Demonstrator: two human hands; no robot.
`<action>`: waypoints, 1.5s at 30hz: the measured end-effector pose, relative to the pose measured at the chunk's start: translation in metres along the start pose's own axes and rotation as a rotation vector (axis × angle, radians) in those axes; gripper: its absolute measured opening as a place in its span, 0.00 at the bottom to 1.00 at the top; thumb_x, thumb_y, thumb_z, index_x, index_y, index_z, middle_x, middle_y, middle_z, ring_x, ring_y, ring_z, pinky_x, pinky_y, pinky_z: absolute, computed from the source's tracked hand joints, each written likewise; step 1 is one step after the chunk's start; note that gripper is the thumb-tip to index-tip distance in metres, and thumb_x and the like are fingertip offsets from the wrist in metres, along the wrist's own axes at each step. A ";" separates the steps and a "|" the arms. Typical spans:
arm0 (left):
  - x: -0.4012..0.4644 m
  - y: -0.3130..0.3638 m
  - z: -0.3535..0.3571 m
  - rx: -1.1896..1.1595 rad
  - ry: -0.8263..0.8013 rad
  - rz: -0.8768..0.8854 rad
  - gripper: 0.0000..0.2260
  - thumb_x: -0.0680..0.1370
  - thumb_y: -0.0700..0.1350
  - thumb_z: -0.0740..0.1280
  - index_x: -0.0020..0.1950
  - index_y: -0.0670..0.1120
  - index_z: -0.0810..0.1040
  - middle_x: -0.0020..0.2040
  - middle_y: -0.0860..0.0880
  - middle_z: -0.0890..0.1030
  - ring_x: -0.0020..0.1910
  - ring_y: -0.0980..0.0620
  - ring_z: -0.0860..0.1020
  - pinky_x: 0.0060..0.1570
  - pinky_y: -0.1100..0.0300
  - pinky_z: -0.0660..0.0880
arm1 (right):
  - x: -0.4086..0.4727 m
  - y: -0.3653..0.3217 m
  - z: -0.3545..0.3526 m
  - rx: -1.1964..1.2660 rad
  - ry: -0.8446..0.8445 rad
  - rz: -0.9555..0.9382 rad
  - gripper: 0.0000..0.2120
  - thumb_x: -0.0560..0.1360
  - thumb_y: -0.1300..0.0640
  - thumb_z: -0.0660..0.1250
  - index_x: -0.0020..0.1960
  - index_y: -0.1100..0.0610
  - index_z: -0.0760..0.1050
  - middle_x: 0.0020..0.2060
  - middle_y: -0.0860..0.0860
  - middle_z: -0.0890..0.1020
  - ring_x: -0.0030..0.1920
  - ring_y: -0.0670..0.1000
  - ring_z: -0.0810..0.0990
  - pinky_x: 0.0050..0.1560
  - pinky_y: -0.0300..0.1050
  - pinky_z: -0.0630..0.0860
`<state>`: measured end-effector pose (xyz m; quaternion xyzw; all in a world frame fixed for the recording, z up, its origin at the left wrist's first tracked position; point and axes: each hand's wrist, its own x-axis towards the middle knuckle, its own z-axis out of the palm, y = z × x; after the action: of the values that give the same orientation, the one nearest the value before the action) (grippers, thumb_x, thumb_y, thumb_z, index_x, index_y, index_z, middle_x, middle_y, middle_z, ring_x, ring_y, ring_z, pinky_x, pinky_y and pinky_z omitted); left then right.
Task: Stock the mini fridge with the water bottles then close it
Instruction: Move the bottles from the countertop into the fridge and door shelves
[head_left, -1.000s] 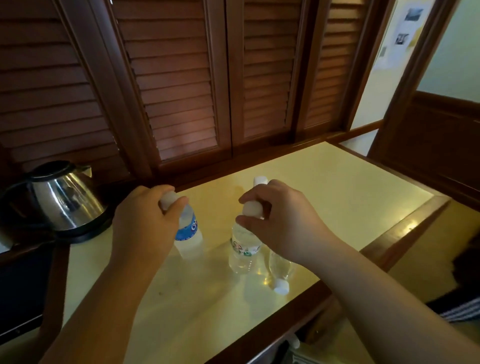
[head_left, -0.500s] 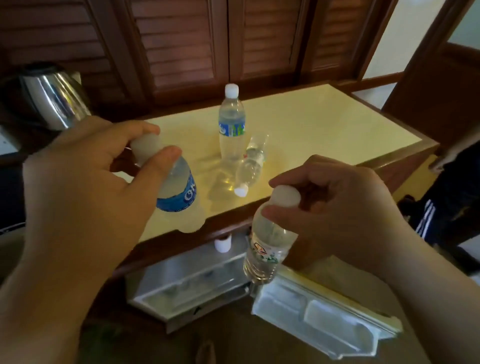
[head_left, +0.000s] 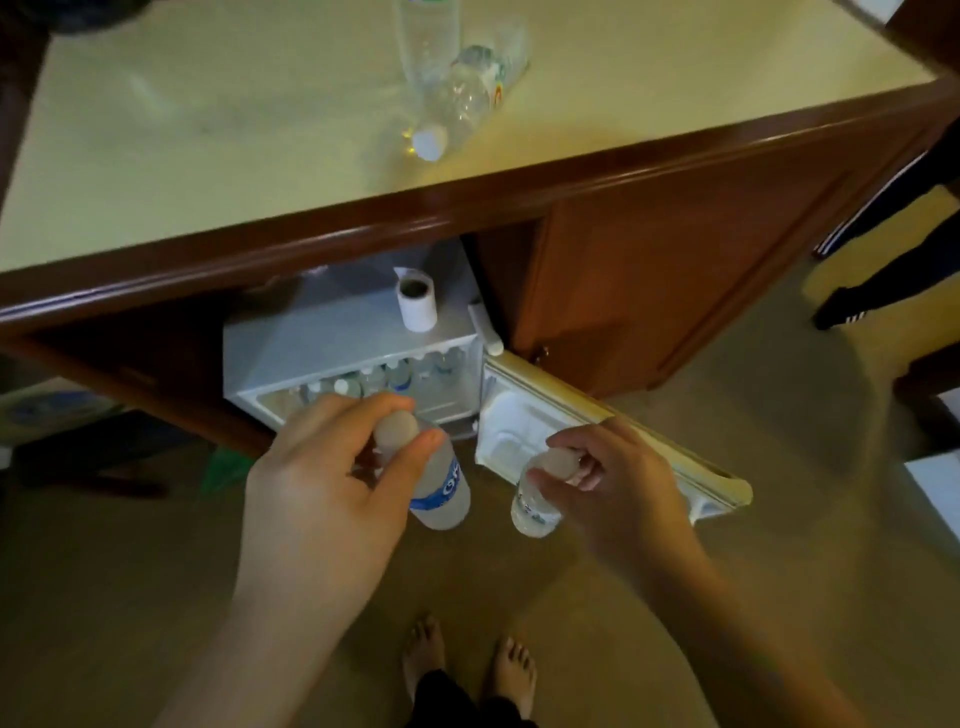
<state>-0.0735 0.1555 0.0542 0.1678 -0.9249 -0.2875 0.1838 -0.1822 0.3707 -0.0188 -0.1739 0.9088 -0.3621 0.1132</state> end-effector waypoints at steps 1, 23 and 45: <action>-0.006 -0.006 0.009 -0.019 -0.009 -0.020 0.13 0.76 0.52 0.73 0.57 0.48 0.85 0.50 0.54 0.82 0.45 0.56 0.80 0.41 0.67 0.77 | -0.002 0.013 0.016 -0.004 -0.003 0.058 0.16 0.72 0.45 0.78 0.58 0.46 0.82 0.51 0.39 0.77 0.45 0.41 0.79 0.41 0.32 0.76; -0.078 -0.176 0.199 -0.135 -0.177 -0.262 0.09 0.75 0.54 0.75 0.52 0.54 0.84 0.49 0.61 0.79 0.46 0.63 0.80 0.41 0.68 0.77 | 0.089 0.192 0.260 -0.336 0.057 0.165 0.15 0.83 0.57 0.63 0.70 0.57 0.71 0.64 0.55 0.72 0.65 0.56 0.69 0.61 0.52 0.73; -0.108 -0.206 0.279 -0.179 -0.263 -0.230 0.10 0.74 0.56 0.77 0.50 0.52 0.85 0.47 0.57 0.80 0.46 0.60 0.80 0.44 0.78 0.71 | 0.101 0.278 0.318 -0.457 -0.150 0.258 0.38 0.72 0.70 0.68 0.77 0.53 0.59 0.72 0.55 0.60 0.72 0.58 0.60 0.72 0.56 0.68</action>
<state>-0.0584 0.1716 -0.3089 0.2161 -0.8865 -0.4071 0.0413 -0.2341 0.3221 -0.4474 -0.1040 0.9706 -0.1163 0.1833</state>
